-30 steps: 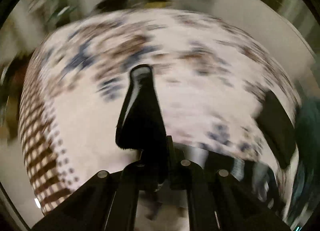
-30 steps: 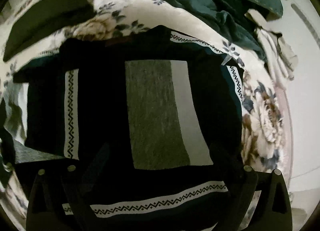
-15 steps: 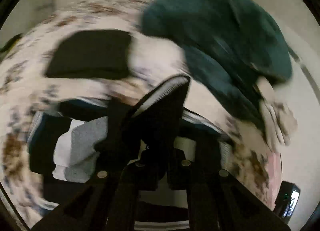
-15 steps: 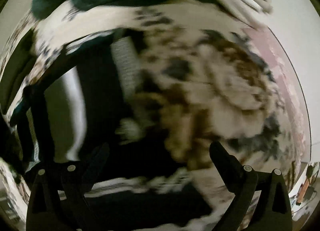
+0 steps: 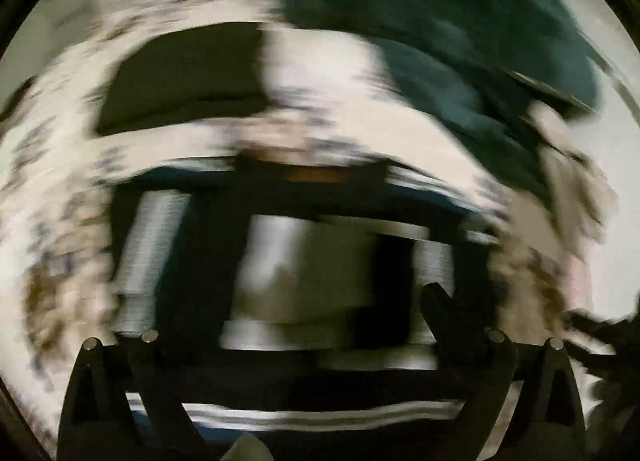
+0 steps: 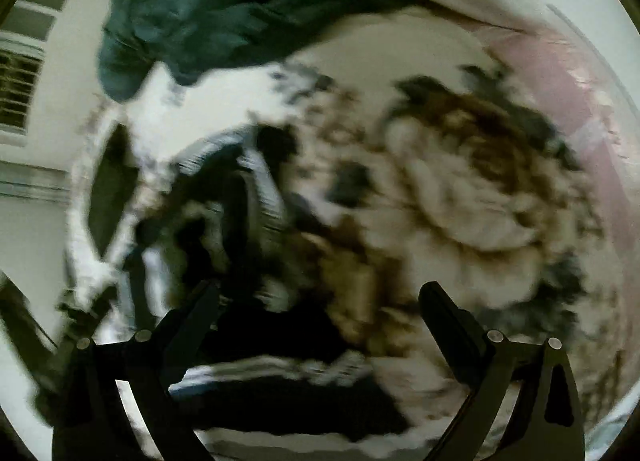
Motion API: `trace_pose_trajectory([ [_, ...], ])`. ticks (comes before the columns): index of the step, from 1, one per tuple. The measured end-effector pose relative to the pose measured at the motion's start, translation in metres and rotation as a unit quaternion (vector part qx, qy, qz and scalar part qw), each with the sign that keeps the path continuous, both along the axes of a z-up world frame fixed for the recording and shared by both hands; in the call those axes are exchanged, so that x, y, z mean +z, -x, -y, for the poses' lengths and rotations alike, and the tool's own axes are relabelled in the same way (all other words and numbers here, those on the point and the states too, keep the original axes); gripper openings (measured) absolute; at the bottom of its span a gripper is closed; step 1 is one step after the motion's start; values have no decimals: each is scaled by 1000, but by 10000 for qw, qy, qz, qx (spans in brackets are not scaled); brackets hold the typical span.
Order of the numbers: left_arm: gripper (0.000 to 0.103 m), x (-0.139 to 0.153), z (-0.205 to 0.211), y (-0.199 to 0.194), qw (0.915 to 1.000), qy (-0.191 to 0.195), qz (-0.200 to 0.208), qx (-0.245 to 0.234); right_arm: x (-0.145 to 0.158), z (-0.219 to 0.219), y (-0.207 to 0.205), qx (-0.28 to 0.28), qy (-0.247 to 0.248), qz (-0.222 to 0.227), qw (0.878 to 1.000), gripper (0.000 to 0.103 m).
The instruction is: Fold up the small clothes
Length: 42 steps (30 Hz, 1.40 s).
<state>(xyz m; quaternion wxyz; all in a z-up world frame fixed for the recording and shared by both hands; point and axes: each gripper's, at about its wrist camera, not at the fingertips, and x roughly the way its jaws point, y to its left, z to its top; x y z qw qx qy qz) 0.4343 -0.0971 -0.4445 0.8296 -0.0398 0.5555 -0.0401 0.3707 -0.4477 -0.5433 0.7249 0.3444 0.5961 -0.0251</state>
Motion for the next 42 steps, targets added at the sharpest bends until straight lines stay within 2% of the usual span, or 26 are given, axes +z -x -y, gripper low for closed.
trace_pose_trajectory([
  [2,100,-6,-49,-9,9984,-299,-49,475,-4,-15,-23,135,-177,53,9997,101],
  [4,100,-19,-100,-17,9924,-705,-176,990,-16,-35,-47,351,-118,-12,9993,100],
  [6,100,-29,-143,-21,9854,-829,-291,1457,-35,-58,-68,622,-35,-214,9978,77],
  [8,100,-32,-179,-16,9789,-795,-292,1859,-53,-80,-80,886,179,-499,9947,2],
  [10,100,-34,-204,-7,9737,-670,-293,2159,-44,-90,-79,837,523,-296,9947,3],
  [12,100,-38,-219,3,9689,-485,-307,2406,-29,-87,-74,690,1295,-150,9891,3],
  [14,100,-48,-228,19,9658,-250,-372,2553,-39,-71,-71,336,1442,-539,9875,3],
  [16,100,-60,-227,25,9661,-2,-552,2523,-55,-72,-74,462,1270,-1125,9844,3],
  [18,99,-70,-221,32,9675,184,-684,2428,-43,-81,-78,568,1484,-1214,9798,9],
  [19,99,-72,-217,34,9693,318,-672,2345,-29,-92,-83,698,1724,-1132,9760,24],
  [20,99,-75,-210,37,9726,436,-619,2197,-9,-108,-90,792,1860,-835,9758,39],
  [22,99,-78,-201,36,9774,539,-497,1985,17,-148,-107,1137,1610,-237,9801,60],
  [23,96,-81,-194,35,9801,650,-410,1829,20,-178,-119,1538,1344,-132,9788,61],
  [24,92,-81,-188,32,9815,707,-380,1736,19,-209,-132,1964,1085,-104,9745,61],
  [25,81,-84,-184,29,9827,800,-369,1629,15,-246,-145,2456,774,-60,9662,61],
  [26,72,-89,-178,27,9838,916,-397,1489,8,-288,-159,3005,477,-30,9526,61],
  [28,65,-95,-172,22,9856,964,-428,1322,-4,-367,-180,3963,230,32,9178,61],
  [30,65,-99,-170,22,9862,978,-405,1273,-21,-437,-191,4867,287,-16,8731,61],
  [31,59,-102,-170,23,9859,1025,-419,1258,-31,-466,-197,5196,410,-81,8534,61],
  [32,46,-105,-170,24,9853,1069,-418,1263,-43,-494,-202,5485,515,-178,8344,61],
  [33,37,-106,-171,25,9845,1134,-410,1277,-53,-514,-206,5682,566,-286,8204,61],
  [34,21,-109,-172,26,9829,1251,-400,1288,-62,-528,-208,5840,679,-393,8079,61],
  [35,18,-109,-173,28,9819,1311,-348,1321,-71,-542,-209,6033,754,-476,7925,54],
  [36,16,-109,-173,28,9815,1326,-281,1351,-73,-551,-209,6126,836,-402,7850,37],
  [37,13,-107,-173,30,9804,1397,-192,1378,-72,-555,-211,6102,977,-287,7857,5],
  [42,10,-102,-178,42,9783,1482,68,1448,-70,-538,-229,5633,910,-138,8211,3],
])
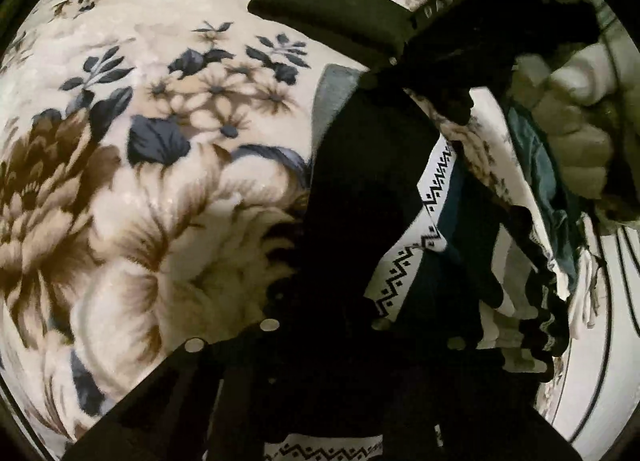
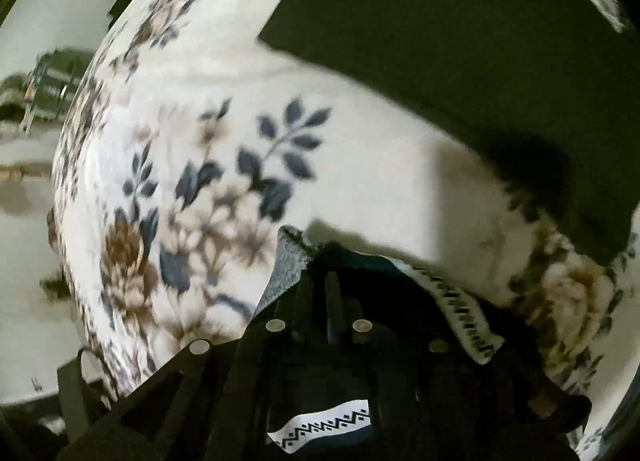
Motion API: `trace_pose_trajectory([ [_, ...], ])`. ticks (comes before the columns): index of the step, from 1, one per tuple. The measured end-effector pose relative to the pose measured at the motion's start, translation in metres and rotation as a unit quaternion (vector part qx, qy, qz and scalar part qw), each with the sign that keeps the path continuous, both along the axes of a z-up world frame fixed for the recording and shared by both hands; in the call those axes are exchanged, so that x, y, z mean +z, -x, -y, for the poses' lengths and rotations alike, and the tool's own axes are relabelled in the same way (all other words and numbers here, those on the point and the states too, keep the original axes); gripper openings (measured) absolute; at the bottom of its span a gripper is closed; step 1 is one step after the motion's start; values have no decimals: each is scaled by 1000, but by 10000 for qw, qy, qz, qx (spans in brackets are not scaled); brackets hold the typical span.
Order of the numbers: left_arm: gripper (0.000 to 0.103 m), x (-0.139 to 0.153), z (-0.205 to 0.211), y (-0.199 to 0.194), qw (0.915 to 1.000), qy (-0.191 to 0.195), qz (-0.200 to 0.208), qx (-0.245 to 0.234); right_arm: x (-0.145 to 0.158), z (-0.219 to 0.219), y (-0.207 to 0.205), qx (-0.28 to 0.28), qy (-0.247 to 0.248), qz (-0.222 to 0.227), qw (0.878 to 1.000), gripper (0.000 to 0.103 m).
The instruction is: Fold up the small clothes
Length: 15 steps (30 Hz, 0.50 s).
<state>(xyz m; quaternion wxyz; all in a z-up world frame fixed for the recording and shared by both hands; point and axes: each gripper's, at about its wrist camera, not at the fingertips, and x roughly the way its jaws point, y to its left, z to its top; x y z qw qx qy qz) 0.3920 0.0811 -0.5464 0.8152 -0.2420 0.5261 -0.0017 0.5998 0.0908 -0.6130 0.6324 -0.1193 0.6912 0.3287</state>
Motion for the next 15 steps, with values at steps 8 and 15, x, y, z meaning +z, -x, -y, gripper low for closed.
trace_pose_trajectory([
  [8,14,-1,-15,5,9994,268,-215,-67,5,28,-42,-1099,-204,72,9937,2],
  [15,54,15,-29,-12,9991,360,-183,130,16,99,-37,-698,-20,-361,9969,59],
])
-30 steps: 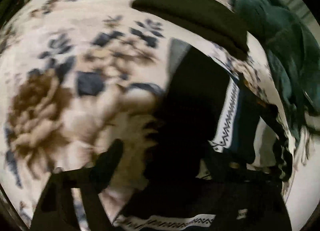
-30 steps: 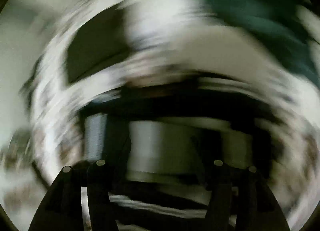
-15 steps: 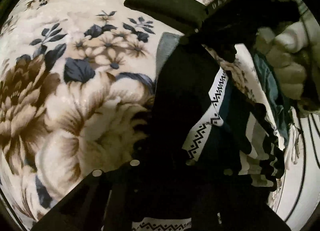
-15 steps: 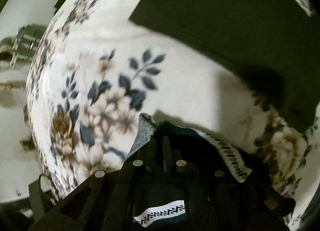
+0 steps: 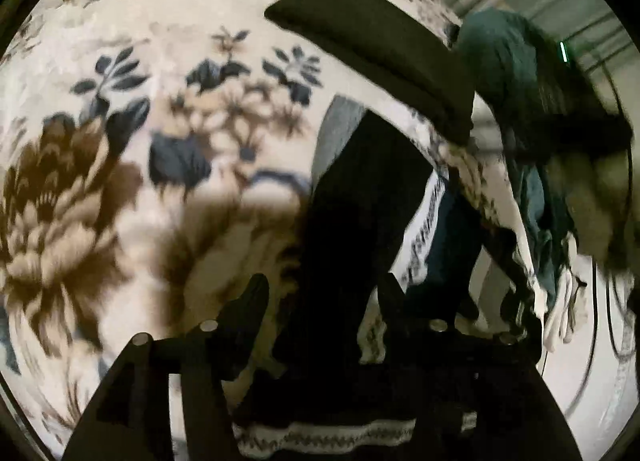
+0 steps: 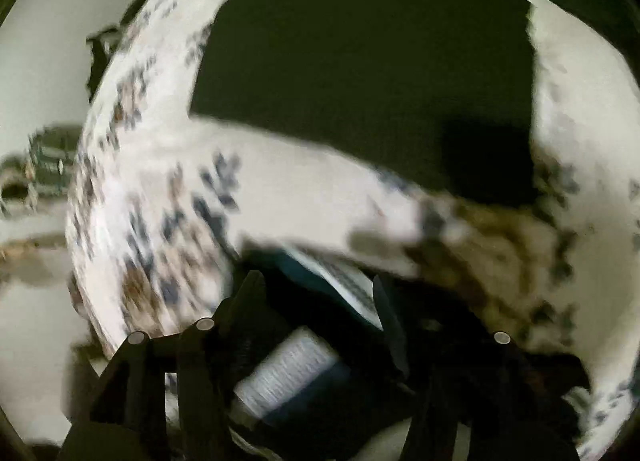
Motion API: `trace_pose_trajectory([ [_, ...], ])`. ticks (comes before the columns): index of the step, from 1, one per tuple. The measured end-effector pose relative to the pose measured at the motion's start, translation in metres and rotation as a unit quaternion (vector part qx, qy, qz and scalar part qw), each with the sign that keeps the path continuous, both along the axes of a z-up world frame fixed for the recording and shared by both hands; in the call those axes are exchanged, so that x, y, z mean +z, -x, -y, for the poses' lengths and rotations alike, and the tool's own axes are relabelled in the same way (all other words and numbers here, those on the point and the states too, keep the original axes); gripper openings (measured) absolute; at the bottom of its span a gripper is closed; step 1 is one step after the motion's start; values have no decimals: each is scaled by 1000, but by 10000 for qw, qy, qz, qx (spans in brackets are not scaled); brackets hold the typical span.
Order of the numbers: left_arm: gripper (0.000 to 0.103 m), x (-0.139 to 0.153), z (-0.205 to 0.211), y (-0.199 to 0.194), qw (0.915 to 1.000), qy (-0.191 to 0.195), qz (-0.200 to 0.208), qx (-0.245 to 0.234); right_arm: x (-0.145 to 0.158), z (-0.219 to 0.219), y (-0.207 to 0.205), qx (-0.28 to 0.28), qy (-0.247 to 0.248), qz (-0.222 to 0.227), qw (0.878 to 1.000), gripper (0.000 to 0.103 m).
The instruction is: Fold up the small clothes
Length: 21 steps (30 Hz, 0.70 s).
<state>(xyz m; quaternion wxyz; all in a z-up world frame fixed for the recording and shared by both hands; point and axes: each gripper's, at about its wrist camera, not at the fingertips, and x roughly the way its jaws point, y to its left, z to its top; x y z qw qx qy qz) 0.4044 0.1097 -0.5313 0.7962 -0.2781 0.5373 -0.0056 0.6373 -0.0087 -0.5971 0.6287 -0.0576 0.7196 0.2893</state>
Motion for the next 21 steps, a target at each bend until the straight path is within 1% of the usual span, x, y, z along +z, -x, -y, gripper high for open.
trace_pose_trajectory([
  [3,54,-10,1,-18,9998,-105,-157,-114,-34,21,28,434,492,-401,9970,58],
  [4,54,-12,2,-23,9996,-118,-213,-155,-41,23,37,544,553,-386,9962,53],
  [5,54,-13,4,-30,9993,-157,-275,-222,-47,27,46,646,543,-302,9960,32],
  [6,54,-13,5,-35,9991,-169,-277,-279,-50,30,52,648,549,-85,9963,20],
  [7,54,-11,8,-40,9989,-182,-241,-360,-51,34,52,533,564,70,9970,8],
  [10,54,-7,18,-52,9971,-387,-214,-615,-40,62,39,-374,273,452,9979,3],
  [11,54,-5,21,-55,9963,-449,-238,-695,-37,70,37,-536,186,466,9973,4],
  [12,54,-3,24,-55,9956,-492,-277,-751,-34,79,35,-729,83,355,9967,4],
  [13,54,0,27,-54,9949,-507,-313,-810,-30,94,34,-963,-25,71,9953,14],
  [14,54,2,30,-51,9945,-531,-361,-828,-26,105,34,-1083,-67,-21,9941,33],
  [15,54,6,33,-46,9945,-511,-451,-797,-17,123,37,-1215,-114,31,9925,42],
  [16,54,9,35,-37,9956,-318,-500,-722,-6,141,41,-1269,-116,156,9917,47],
  [18,54,10,41,-24,9967,45,-643,-495,2,163,48,-1245,0,215,9920,47],
  [20,54,2,52,-10,9944,564,-877,-191,-3,184,55,-1198,346,189,9920,47],
  [21,54,-2,57,-7,9929,686,-968,-63,-9,193,55,-1193,494,115,9916,48],
])
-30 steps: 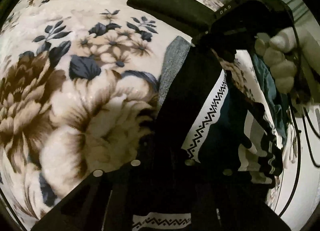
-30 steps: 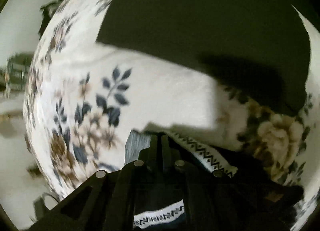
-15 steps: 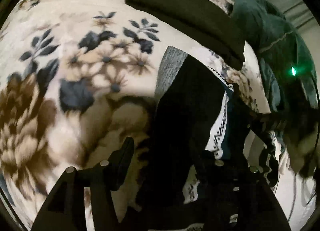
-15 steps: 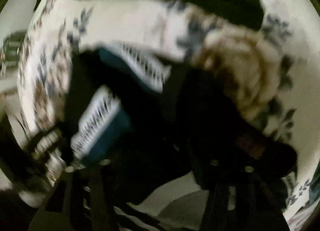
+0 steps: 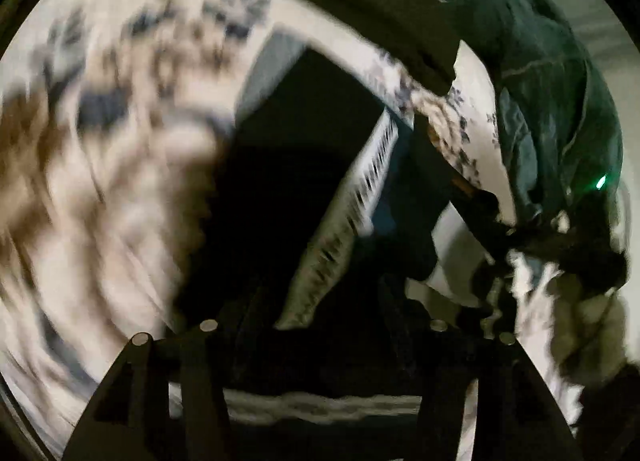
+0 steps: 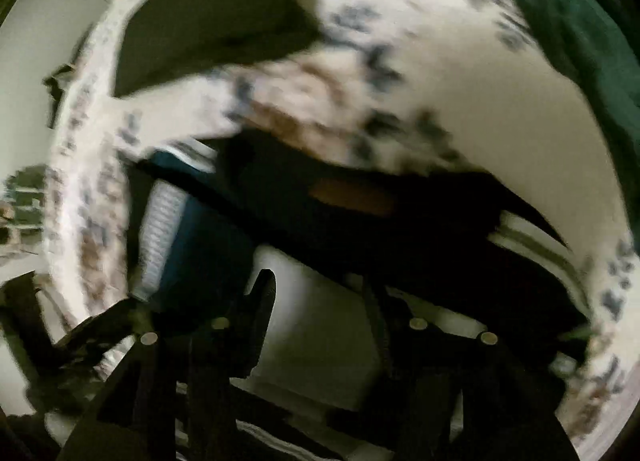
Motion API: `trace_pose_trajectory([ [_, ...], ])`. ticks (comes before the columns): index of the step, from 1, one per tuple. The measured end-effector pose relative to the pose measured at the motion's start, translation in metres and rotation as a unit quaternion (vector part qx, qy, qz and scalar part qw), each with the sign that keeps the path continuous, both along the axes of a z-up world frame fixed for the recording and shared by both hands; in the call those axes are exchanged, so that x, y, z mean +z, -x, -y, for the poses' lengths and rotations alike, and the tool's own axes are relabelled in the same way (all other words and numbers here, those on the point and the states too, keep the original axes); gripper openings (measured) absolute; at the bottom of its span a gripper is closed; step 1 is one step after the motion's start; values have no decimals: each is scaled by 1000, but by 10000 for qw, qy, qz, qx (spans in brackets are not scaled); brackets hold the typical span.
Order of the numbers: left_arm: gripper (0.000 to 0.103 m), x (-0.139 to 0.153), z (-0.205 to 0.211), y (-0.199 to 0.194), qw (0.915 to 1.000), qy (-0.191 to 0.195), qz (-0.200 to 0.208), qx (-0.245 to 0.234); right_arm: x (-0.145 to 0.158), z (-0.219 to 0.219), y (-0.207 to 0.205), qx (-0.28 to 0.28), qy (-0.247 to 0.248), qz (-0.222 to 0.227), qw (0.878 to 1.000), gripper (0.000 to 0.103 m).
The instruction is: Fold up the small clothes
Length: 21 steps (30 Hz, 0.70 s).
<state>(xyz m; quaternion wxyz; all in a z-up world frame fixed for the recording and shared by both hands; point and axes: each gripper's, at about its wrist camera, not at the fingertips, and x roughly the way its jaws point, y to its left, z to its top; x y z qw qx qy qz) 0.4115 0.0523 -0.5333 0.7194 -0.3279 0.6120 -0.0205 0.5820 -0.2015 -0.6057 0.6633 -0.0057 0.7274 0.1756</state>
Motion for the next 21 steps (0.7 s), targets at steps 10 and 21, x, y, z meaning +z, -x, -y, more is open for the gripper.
trace_pose_trajectory([
  [10,7,-26,26,4,9976,-662,3,177,-10,13,4,396,230,516,9976,2],
  [21,101,22,31,15,9813,-1767,12,-758,40,85,35,-602,422,362,9966,88],
])
